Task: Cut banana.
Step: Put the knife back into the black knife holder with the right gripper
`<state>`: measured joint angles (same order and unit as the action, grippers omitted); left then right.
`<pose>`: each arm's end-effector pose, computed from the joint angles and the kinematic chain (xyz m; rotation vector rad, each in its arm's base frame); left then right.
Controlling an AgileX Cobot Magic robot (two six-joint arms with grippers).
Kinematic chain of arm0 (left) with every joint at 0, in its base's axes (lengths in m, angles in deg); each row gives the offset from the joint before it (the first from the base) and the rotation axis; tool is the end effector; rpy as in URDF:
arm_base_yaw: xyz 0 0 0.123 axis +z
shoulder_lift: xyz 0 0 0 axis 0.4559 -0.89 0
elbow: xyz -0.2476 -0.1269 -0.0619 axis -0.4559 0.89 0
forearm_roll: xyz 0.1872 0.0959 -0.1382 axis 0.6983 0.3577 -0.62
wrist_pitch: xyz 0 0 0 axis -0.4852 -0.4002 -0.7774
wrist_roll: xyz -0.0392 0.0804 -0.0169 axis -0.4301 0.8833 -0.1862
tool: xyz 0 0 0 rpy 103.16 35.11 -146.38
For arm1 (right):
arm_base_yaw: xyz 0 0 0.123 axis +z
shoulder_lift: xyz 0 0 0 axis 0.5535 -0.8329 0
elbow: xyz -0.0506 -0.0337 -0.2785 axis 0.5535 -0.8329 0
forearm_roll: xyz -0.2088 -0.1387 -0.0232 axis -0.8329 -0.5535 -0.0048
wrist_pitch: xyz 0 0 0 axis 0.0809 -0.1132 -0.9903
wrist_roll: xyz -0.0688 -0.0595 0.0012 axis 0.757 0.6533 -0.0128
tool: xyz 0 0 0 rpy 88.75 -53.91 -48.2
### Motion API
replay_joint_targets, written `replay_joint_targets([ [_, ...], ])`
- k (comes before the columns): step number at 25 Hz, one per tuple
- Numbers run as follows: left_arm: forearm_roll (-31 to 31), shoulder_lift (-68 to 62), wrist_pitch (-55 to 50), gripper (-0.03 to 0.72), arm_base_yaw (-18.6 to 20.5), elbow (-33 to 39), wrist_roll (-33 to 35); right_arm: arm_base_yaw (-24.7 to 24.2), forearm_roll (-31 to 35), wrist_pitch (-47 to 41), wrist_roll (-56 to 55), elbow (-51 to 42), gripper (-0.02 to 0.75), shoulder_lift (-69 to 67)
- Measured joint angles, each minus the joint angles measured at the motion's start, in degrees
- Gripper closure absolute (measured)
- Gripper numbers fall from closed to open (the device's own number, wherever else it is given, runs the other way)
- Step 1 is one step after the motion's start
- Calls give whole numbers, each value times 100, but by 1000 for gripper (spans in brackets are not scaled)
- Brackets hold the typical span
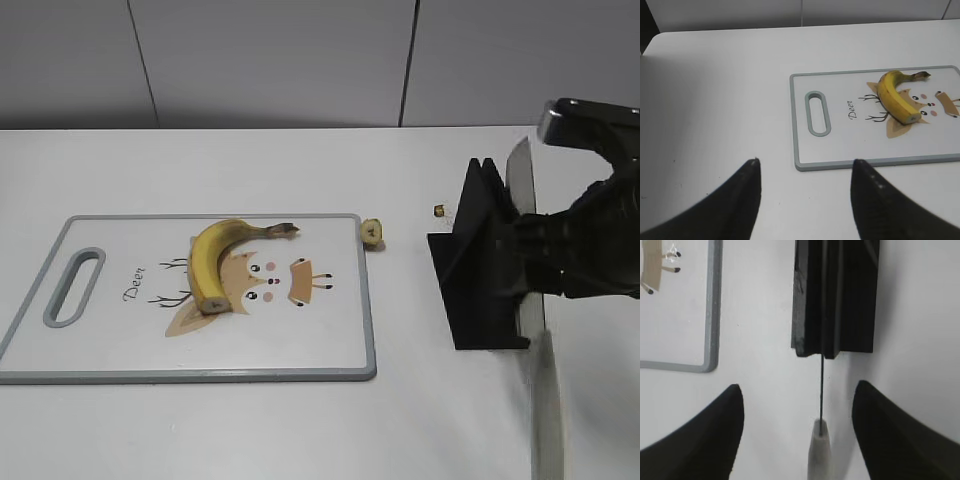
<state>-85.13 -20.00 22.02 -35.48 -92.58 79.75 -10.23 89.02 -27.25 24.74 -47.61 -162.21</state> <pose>-0.0067 -0.0031 0.2792 0.2598 2.0111 -0.0836 0.2194 0.1017 0.2207 0.0645 2.7350 0.3562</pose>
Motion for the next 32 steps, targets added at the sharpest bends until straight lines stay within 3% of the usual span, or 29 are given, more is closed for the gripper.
replay_joint_targets([
  [4, 0, 0, 2, 135, 0, 0, 0, 0, -44, 112, 6, 38, 235, 0],
  [7, 0, 0, 2, 135, 0, 0, 0, 0, -198, 353, 6, 44, 360, -12],
  [10, 0, 0, 2, 135, 0, 0, 0, 0, -296, 426, -11, 93, 555, -142],
  [12, 0, 0, 2, 135, 0, 0, 0, 0, -314, 433, -11, 134, 601, -199],
  [15, 0, 0, 2, 135, 0, 0, 0, 0, -379, 361, -18, 262, 606, -178],
  [21, 0, 0, 2, 135, 0, 0, 0, 0, -823, -238, -18, 852, 527, -23],
  [27, 0, 0, 2, 135, 0, 0, 0, 0, -963, -1063, 13, 1520, 272, 76],
  [32, 0, 0, 2, 135, 0, 0, 0, 0, -883, -1675, 592, 1984, 173, 673],
])
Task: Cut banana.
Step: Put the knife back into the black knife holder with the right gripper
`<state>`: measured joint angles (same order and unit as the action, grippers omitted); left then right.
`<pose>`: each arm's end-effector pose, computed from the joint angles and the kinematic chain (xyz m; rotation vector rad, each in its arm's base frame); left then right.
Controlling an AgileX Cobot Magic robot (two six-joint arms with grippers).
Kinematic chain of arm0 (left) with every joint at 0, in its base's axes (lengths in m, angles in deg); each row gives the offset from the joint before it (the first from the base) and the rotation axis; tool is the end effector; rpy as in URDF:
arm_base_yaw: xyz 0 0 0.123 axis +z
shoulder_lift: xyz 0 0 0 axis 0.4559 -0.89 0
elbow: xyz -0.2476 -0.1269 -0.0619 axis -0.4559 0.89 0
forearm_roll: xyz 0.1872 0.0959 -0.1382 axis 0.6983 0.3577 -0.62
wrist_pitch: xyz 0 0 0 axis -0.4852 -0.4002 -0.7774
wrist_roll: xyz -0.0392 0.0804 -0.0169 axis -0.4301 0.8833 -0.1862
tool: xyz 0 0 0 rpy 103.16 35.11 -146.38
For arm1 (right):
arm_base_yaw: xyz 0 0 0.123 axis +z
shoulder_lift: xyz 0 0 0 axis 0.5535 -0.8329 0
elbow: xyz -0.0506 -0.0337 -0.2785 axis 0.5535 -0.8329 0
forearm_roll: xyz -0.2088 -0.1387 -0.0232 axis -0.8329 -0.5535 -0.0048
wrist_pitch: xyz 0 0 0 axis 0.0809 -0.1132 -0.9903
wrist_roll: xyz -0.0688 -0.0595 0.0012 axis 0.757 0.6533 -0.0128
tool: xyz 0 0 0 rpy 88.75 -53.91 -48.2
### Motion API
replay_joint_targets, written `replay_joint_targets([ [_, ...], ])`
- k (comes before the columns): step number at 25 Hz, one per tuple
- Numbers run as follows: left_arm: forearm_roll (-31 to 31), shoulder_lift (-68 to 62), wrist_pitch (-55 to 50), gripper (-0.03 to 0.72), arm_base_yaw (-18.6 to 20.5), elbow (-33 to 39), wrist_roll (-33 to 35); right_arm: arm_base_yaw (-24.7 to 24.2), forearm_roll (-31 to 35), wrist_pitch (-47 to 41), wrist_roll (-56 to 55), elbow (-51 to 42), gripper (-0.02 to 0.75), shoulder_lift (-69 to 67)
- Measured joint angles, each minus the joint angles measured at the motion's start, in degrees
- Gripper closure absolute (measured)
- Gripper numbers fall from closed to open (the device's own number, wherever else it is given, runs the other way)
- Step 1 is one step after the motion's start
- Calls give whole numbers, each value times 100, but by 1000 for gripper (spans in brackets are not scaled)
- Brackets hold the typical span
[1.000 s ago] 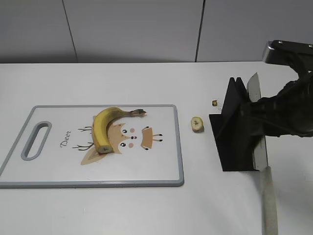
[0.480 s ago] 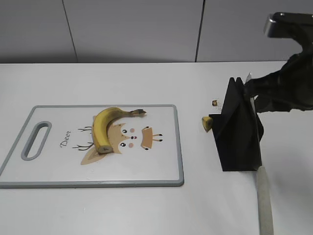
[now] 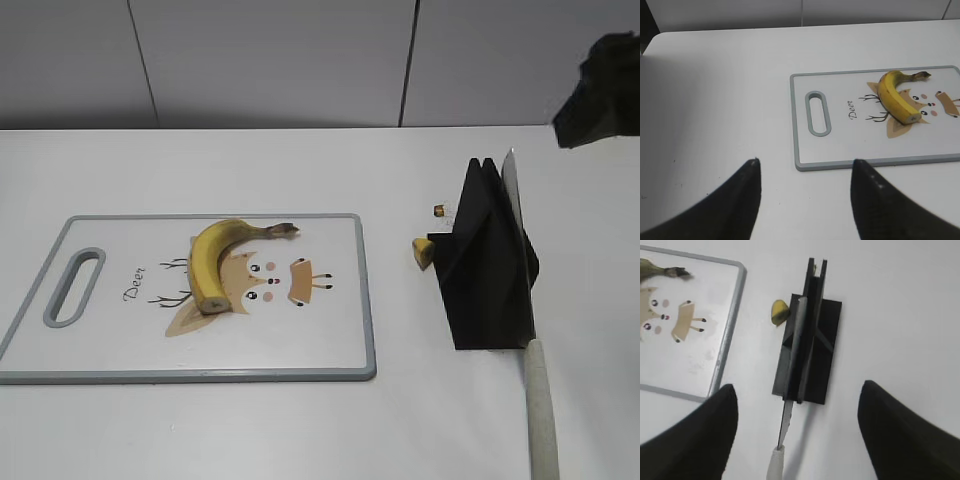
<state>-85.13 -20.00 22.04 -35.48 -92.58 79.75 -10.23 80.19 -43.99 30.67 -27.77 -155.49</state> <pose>-0.0067 -0.0031 0.2792 0.2597 2.0108 -0.0836 0.2253 0.0949 0.3367 -0.1938 2.5253 0.2334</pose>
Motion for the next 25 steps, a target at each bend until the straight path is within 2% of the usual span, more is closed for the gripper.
replay_joint_targets([
  [6, 0, 0, 0, 135, 0, 0, 0, 0, 509, -575, 882, -166, 163, 1477],
  [16, 0, 0, 0, 135, 0, 0, 0, 0, 525, -644, 1727, -1473, 162, 3998],
  [25, 0, 0, 0, 135, 0, 0, 0, 0, 520, -607, 2027, -2861, 164, 5687],
])
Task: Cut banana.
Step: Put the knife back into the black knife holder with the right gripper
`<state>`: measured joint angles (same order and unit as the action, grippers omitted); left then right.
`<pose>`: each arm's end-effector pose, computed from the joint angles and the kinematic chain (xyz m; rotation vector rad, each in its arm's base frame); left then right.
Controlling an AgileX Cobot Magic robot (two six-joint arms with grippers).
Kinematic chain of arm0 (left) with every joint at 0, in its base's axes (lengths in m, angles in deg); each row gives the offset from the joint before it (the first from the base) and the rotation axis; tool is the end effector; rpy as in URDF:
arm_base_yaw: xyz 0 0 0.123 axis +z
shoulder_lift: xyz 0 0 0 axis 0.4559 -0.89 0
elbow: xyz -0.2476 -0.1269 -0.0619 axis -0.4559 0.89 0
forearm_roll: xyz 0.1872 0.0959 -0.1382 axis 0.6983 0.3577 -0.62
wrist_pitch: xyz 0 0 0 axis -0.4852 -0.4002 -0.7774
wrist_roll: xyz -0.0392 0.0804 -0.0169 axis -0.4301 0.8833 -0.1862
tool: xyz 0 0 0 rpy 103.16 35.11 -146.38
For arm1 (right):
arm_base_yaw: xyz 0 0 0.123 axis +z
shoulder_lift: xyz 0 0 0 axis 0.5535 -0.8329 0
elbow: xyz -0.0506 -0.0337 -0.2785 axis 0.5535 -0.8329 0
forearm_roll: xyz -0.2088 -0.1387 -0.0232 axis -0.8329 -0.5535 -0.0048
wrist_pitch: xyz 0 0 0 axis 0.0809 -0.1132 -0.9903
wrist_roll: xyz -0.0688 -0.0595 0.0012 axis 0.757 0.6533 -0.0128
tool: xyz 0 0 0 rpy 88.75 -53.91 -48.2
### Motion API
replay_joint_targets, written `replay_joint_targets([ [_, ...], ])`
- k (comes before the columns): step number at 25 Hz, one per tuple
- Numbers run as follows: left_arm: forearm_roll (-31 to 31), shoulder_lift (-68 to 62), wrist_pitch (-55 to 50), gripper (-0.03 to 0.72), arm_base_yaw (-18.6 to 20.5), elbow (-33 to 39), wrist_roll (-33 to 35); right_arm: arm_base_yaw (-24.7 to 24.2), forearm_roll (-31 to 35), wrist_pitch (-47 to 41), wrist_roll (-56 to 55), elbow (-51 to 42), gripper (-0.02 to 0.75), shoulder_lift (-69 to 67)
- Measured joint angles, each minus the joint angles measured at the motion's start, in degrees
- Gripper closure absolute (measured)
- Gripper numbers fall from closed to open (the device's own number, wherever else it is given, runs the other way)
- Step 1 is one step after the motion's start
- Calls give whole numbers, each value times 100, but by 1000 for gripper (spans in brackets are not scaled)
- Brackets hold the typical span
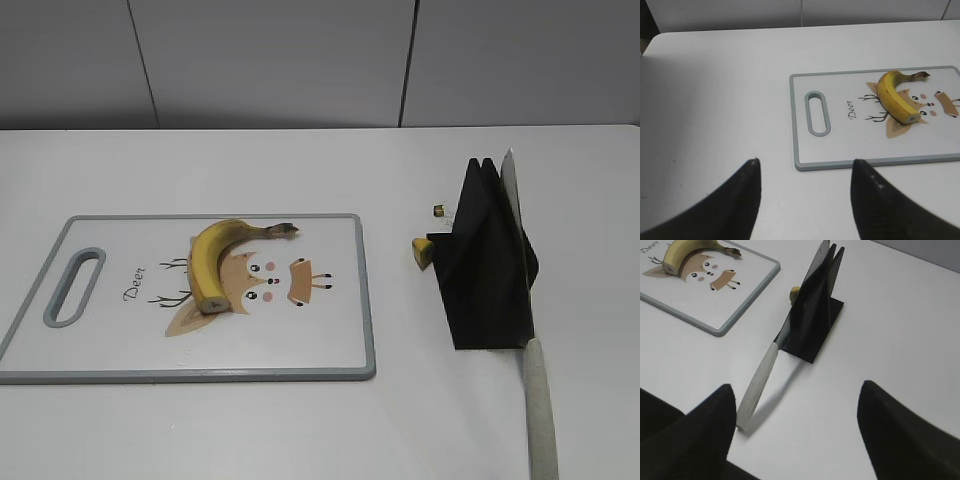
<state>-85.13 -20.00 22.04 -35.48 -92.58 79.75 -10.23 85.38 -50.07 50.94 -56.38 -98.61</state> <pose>-0.0067 -0.0031 0.2792 0.2597 2.0108 -0.0836 0.0240 0.0153 0.3036 -0.5198 2.0755 0.2603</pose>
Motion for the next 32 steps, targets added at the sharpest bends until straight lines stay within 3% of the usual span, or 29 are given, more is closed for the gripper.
replay_joint_targets([
  [8, 0, 0, 5, 135, 0, 0, 0, 0, 40, -46, -2, -723, 167, 1292],
  [14, -10, 0, 5, 135, 1, 0, 0, 0, 40, -258, -18, -757, 167, 1339],
  [18, -10, 0, 5, 135, 1, 0, 0, 0, 65, 162, -23, -914, 167, 1343],
  [32, -12, 0, 11, 135, 12, 0, 0, 0, 202, 284, -23, -947, 167, 1343],
])
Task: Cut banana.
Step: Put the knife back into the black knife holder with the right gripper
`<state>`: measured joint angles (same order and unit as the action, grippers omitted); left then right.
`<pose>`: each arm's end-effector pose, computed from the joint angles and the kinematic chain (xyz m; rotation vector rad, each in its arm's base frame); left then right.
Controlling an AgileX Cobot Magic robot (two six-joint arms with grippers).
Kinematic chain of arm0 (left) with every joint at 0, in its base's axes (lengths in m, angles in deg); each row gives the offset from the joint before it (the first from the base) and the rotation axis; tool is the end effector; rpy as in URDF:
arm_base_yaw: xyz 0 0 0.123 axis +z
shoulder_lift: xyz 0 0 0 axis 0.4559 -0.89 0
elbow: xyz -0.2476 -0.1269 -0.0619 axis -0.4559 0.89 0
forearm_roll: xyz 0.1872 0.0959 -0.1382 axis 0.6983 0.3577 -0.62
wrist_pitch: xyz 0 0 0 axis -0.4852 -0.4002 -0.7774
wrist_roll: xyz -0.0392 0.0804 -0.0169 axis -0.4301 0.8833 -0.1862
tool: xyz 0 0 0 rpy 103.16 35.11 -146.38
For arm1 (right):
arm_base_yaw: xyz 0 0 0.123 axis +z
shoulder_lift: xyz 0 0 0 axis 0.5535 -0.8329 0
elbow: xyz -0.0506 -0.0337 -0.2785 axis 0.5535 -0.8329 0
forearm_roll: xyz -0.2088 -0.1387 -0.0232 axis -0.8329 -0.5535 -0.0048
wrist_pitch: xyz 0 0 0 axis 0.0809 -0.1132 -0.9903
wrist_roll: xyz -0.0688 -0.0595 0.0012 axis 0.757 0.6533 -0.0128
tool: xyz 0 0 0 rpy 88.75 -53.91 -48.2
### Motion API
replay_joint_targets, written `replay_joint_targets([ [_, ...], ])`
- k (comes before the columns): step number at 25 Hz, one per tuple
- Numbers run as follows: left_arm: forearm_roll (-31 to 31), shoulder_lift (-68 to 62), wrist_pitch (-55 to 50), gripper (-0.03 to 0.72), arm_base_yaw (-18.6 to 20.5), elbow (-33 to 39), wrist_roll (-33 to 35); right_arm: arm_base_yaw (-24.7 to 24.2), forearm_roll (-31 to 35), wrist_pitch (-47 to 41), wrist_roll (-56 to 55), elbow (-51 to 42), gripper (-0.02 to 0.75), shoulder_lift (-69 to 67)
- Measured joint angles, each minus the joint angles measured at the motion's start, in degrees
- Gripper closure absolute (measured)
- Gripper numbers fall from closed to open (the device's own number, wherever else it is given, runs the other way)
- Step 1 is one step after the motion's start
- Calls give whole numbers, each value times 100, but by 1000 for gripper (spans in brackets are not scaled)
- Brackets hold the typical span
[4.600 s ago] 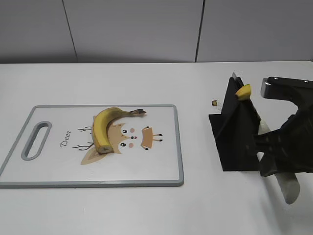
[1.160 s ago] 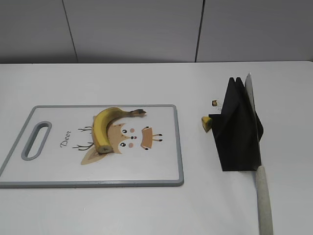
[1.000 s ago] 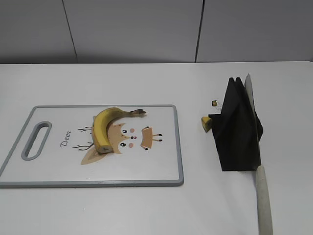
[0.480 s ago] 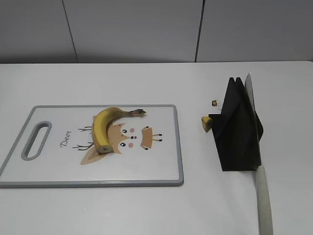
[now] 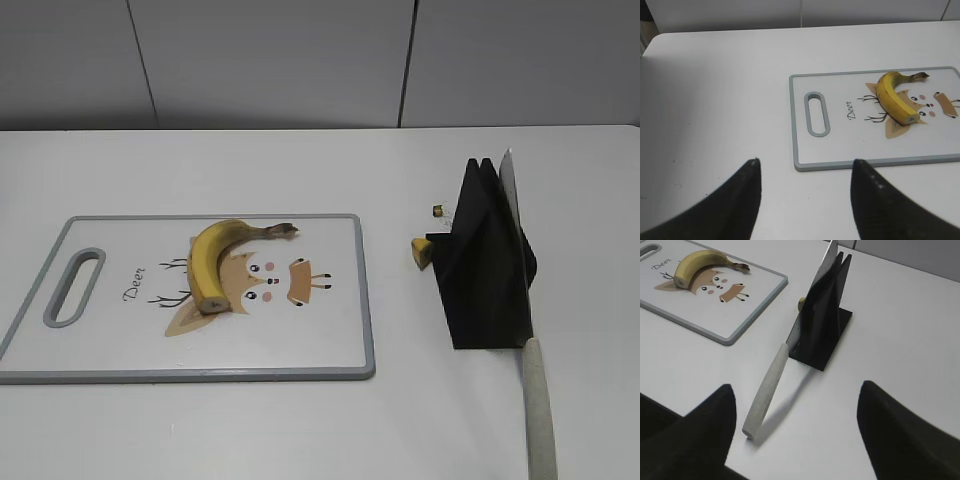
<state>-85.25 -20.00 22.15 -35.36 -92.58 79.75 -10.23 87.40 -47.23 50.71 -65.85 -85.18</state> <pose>-0.0066 -0.0033 0.2794 0.2574 2.0091 -0.0848 0.0041 0.0094 0.2633 -0.4856 1.9632 0.3186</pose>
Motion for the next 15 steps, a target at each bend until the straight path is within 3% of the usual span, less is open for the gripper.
replay_joint_targets([
  [6, 0, 0, 0, 135, 0, 0, 0, -247, 85, 0, 0, 0, 167, 0],
  [15, 0, 0, 0, 135, 0, 0, 0, -1755, 92, 5, 0, 0, 167, 0],
])
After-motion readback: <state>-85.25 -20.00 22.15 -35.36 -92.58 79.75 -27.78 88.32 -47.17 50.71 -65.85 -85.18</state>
